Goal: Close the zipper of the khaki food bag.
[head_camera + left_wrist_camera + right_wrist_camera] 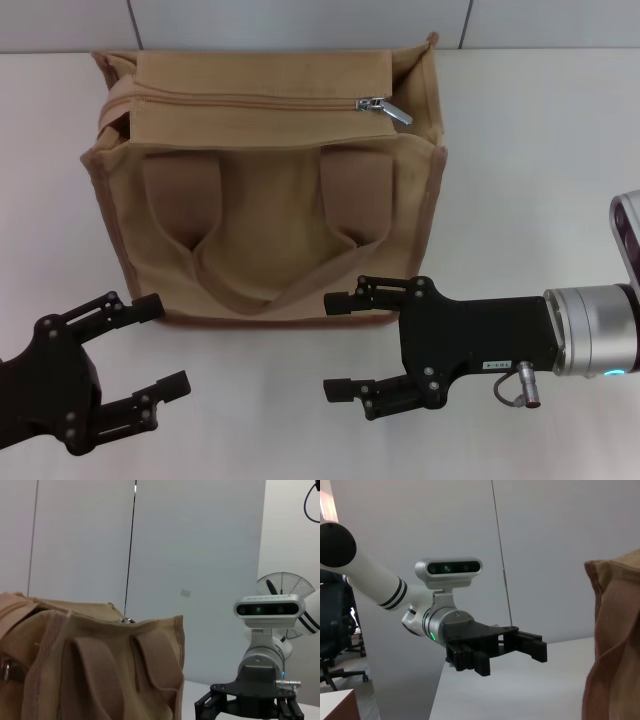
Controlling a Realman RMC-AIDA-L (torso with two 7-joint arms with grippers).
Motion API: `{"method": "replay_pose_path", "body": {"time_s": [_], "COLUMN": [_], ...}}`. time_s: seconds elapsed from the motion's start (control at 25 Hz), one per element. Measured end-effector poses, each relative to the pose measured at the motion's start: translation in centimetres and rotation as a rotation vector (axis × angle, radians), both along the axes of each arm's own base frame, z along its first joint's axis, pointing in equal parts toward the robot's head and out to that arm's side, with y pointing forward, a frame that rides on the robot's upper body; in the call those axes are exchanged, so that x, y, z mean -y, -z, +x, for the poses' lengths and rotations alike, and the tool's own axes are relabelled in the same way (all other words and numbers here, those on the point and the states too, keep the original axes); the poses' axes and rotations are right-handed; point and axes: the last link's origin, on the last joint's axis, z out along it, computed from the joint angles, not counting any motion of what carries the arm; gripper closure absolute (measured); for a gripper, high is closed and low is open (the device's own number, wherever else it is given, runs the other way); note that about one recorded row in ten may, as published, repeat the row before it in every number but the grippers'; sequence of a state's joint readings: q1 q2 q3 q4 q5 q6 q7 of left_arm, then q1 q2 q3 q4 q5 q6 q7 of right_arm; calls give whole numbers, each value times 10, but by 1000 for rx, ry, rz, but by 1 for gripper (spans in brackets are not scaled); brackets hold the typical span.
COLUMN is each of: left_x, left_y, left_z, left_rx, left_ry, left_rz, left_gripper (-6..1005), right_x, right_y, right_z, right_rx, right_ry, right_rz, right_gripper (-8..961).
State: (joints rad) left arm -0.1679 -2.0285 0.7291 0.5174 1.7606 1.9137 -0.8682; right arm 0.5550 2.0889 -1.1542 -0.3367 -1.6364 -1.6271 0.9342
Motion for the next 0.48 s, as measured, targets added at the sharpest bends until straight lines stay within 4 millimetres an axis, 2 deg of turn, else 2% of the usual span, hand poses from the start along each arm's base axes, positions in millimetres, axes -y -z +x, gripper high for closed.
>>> {"method": "replay_pose_path", "body": {"time_s": [0.48], "left_x": [-2], "left_y": [5], "left_z": [1], "left_rx": [-6], "left_ry": [-5], "left_rz": [-6], "left_gripper": [217], "right_x": [0], "right_y": [-1], "right_z": [-1], "right_rx": [-7], "right_ry": [2], "right_rz": [2], "right_gripper": [104]}}
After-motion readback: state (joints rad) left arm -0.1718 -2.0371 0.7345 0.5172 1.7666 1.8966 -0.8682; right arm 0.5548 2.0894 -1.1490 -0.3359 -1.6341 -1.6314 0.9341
